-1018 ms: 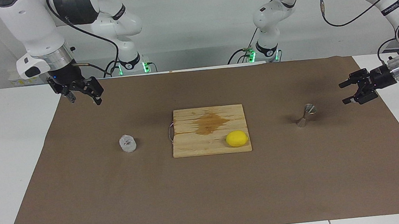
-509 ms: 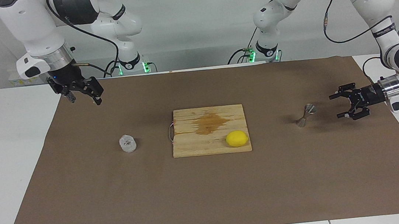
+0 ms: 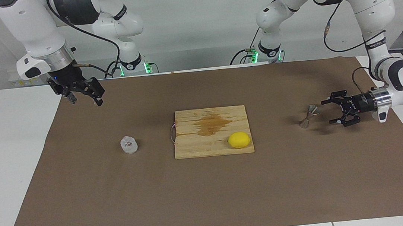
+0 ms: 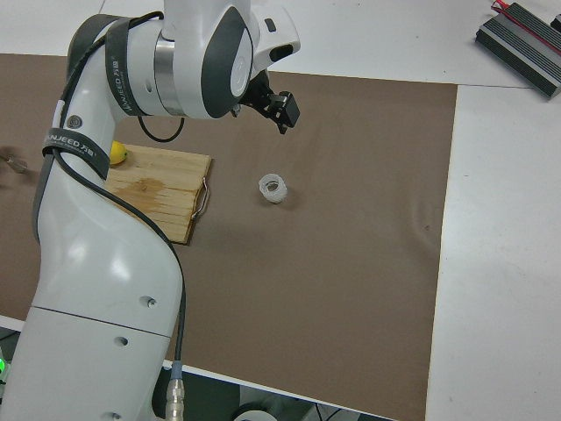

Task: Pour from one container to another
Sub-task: 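Open the left gripper and reach toward the metal cup, then close the left gripper around the metal cup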

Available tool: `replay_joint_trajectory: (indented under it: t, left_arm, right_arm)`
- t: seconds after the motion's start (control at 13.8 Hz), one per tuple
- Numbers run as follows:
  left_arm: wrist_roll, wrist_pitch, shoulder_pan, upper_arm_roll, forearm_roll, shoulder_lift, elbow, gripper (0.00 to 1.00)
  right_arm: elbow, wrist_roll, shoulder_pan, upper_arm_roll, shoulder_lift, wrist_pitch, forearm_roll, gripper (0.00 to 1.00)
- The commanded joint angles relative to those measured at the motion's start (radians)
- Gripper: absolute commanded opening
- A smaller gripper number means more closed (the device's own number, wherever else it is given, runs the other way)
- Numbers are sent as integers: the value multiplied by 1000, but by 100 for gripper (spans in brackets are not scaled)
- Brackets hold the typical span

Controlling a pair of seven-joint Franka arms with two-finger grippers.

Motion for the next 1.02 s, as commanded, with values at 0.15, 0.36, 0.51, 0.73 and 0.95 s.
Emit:
replay_joint_trajectory:
  t: [0.15,0.36,0.51,0.73,0.95]
  left_arm:
    - [111,-61,20,-10,-78,24,-37,100]
    - [164,-80,21,-10,-107,36,-55,100]
    - [208,-81,20,-10,-120,48,-61,100]
    - [210,-81,18,-11,-135,53,-64,100]
    - [210,-81,15,-29,-154,51,-64,100]
  right_arm:
    - [-10,6,-11,7,-11,-6,15,100]
    - [-10,6,-11,7,-11,-6,15,100]
    - [-10,6,-11,7,-11,-6,15,100]
    - [-10,6,-11,7,-11,-6,15,100]
    - [-12,6,-11,7,-11,-6,15,100]
